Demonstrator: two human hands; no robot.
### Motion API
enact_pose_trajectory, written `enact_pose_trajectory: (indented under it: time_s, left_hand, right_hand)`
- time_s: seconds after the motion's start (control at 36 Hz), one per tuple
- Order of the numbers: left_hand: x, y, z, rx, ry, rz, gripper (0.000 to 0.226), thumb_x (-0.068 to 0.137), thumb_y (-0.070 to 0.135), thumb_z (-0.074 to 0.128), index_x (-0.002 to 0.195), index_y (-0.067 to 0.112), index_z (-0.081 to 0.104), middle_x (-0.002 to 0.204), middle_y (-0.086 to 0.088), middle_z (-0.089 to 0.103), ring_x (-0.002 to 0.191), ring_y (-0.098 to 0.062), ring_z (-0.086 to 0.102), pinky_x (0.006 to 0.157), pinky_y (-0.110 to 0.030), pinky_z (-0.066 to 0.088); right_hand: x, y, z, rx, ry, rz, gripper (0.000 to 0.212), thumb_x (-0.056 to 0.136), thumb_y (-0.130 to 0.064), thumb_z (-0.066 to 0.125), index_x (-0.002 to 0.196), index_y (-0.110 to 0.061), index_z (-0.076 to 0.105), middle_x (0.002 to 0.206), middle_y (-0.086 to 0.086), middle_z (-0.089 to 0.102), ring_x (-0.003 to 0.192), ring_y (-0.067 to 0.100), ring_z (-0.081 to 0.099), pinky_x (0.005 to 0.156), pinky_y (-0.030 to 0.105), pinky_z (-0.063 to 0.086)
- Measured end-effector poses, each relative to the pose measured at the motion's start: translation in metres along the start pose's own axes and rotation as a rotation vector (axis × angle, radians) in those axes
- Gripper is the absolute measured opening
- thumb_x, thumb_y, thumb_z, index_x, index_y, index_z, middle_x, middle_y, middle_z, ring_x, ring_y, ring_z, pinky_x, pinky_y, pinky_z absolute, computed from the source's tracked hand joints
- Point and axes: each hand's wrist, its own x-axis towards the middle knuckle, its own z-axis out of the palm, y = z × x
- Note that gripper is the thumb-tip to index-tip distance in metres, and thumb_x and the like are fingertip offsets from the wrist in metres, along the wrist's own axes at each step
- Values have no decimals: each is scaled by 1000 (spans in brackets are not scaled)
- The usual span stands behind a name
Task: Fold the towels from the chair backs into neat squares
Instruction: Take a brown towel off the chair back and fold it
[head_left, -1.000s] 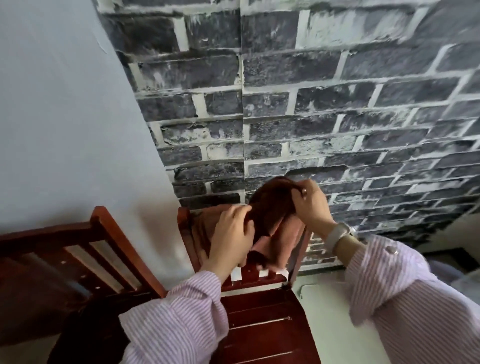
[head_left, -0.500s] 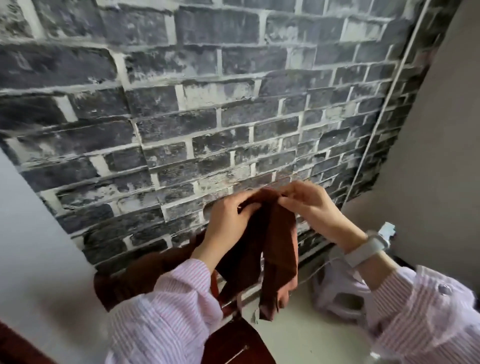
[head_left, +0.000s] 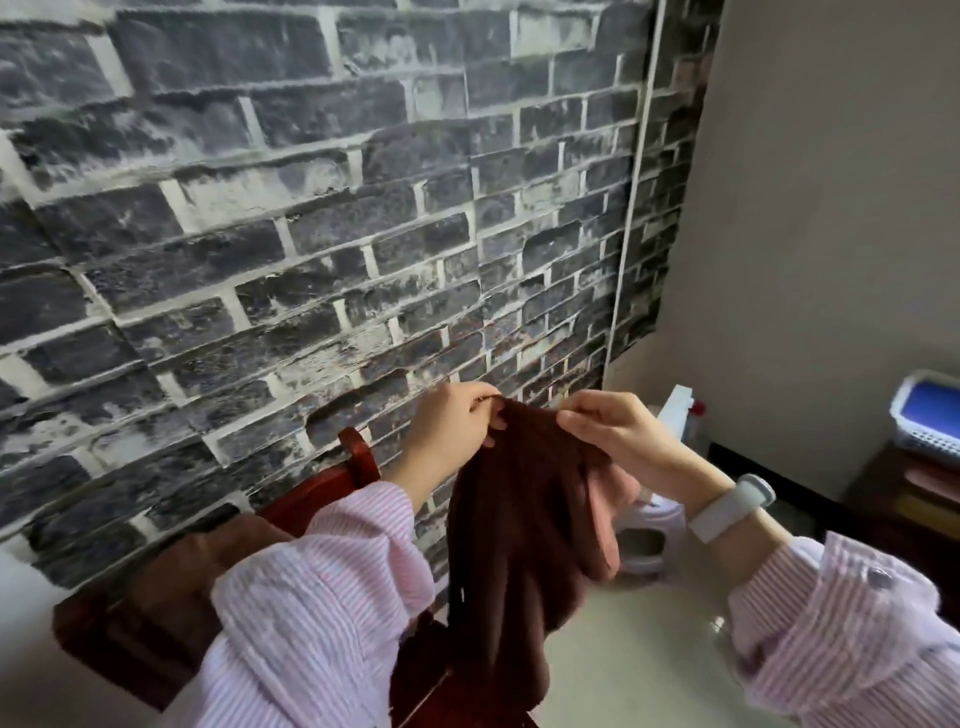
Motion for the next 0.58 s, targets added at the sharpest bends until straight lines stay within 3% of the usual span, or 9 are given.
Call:
enact_pose_trajectory:
  time_s: [0.08,0.17,0.25,0.31,0.36,0.47,0.53,0.58]
  left_hand:
    - [1,8,9,-418,-13,-131,23,91,6,47,85,14,68,86,-12,70,81,-20,68,72,-31,57]
    - [-3,21,8,-820,8,-331,18,90,12,54,76,10,66,73,-7,69,68,-16,66,64,-23,56]
    - [-4,22,4,-1106,-48,-497,16,83,16,61,70,7,60,65,-5,63,61,-15,61,59,-25,54]
    - [-4,22,2,-1175,-131,-512,11,81,15,61,75,6,59,71,-7,60,67,-17,59,65,-29,53]
    - [-5,24,-1,-1147,-176,-466,5,86,10,56,81,8,56,74,-7,57,70,-16,56,67,-28,51]
    - [-10,36,-8,-1096,-119,-324,16,89,2,49,80,14,56,73,-3,56,68,-14,53,60,-22,47]
    - [-12,40,-11,-1113,-96,-265,20,89,0,48,79,15,56,75,-3,56,70,-14,53,65,-24,46]
    - [-15,41,-13,-1111,-63,-243,22,88,-3,47,78,15,57,75,-2,57,68,-12,55,65,-22,49]
  right_hand:
    - [-9,17,-4,150,-190,181,14,85,-12,62,90,1,65,82,10,60,79,17,53,76,28,43]
    - [-20,36,-9,323,-341,359,17,84,-15,61,96,-5,66,84,5,67,79,15,61,77,25,51]
    - [-25,60,-7,294,-232,423,20,90,-8,54,107,-5,63,83,5,68,71,10,66,75,25,55]
    - [-25,81,-2,79,0,421,28,89,-9,56,116,-4,56,86,3,64,65,3,63,71,25,53]
    - [-25,104,4,-44,152,416,44,86,-10,59,128,-9,46,99,6,61,80,9,61,72,23,50]
    - [-27,145,26,-105,-31,430,75,78,-9,69,141,-15,28,120,12,55,102,21,56,84,28,47]
    - [-29,152,47,-112,-100,457,64,77,-19,70,133,-21,38,119,5,55,108,22,53,89,34,47]
    - [-30,148,67,-42,-63,521,18,83,-20,62,98,-25,55,90,-1,58,90,24,58,71,33,50]
